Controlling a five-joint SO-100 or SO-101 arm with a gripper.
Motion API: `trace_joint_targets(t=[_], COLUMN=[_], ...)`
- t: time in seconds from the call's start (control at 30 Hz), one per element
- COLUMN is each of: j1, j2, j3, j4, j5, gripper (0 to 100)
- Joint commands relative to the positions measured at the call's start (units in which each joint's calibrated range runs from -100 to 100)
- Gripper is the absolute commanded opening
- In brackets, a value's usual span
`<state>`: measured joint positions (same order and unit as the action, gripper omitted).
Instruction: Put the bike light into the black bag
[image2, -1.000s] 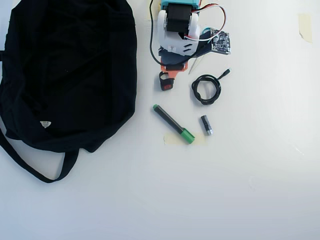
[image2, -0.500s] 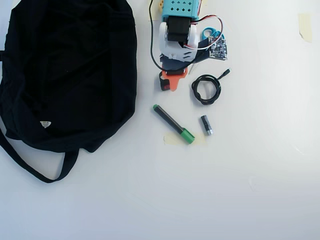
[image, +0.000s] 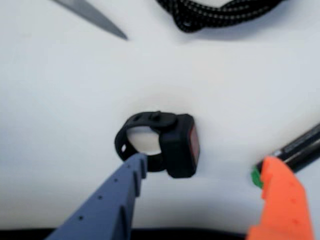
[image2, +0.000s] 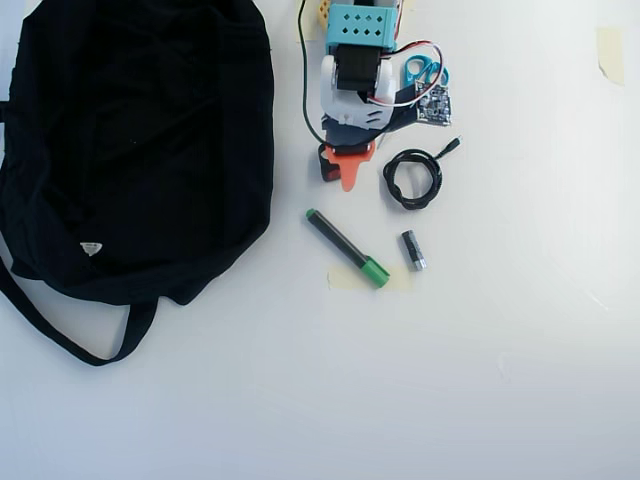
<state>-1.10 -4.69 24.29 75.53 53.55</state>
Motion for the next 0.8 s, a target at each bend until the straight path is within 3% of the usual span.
trace_joint_targets(t=[0.0, 0.4, 0.77], j1=[-0.2, 0.1, 2.4], j2=[-0.4, -0.4, -0.4], j3=[1.3, 8.2, 8.7], j4=[-2.1, -10.5, -11.7], j5=[-0.2, 0.4, 2.0], gripper=[30, 30, 30])
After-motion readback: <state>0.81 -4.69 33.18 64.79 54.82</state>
